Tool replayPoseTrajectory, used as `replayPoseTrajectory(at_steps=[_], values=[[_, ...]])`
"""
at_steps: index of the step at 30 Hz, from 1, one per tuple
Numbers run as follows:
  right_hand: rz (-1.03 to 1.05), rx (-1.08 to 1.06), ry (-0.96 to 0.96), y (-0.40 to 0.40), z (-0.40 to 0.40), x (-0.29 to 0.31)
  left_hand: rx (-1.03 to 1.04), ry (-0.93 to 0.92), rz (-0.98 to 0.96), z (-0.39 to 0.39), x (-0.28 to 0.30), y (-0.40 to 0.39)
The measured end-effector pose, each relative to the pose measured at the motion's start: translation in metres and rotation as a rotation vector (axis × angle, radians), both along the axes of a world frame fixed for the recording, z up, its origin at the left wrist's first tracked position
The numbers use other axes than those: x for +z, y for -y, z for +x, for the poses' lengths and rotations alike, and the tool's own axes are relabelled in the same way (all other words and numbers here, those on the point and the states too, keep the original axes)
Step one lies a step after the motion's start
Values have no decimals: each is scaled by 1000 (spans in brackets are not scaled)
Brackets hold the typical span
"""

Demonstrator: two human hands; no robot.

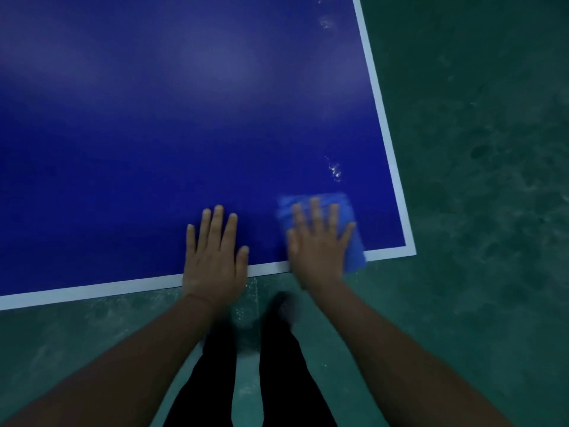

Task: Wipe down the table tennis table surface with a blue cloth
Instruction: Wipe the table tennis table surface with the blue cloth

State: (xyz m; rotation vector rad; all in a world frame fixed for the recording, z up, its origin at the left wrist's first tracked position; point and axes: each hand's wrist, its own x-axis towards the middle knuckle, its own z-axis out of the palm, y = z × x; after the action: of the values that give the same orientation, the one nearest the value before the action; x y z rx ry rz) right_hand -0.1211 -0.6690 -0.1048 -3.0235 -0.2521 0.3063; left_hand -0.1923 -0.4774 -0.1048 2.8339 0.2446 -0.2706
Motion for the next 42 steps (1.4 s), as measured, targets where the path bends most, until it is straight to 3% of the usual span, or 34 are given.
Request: replayPoseTrajectory(at_steps=[2,3,7,10,12,15,16,18,20,23,25,27,29,35,37,40,42], values=[[-37,326,-27,22,0,-2,14,6,45,1,-7,8],[-58,318,-27,45,15,-3,14,7,76,1,-9,10],[-96,-180,-55,132,80,1,6,13,135,1,-11,12],[-40,-314,-36,120,79,2,7,2,149,3,-11,13],[-34,-152,-16,89,51,-1,9,2,150,3,-11,13],[-26,370,-8,68,9,-3,12,15,154,3,-11,13],[-33,458,-18,76,18,-3,12,20,156,4,-11,13],[-97,376,-15,102,52,-5,17,32,162,4,-11,13],[-151,114,-21,130,86,-6,18,41,165,4,-11,14],[-77,-104,-20,129,80,-5,16,58,161,4,-11,13],[-57,89,-4,104,44,-4,16,66,165,5,-11,13],[-52,460,-7,94,12,-7,21,74,170,5,-11,14],[-75,655,-17,105,23,-6,20,83,168,5,-11,14],[-67,93,31,132,96,-8,23,72,164,5,-10,14],[-68,192,24,113,66,-7,22,78,161,6,-10,14],[-36,625,-28,111,25,-5,24,82,164,6,-10,15],[-82,648,8,125,50,-7,22,77,165,6,-11,15]])
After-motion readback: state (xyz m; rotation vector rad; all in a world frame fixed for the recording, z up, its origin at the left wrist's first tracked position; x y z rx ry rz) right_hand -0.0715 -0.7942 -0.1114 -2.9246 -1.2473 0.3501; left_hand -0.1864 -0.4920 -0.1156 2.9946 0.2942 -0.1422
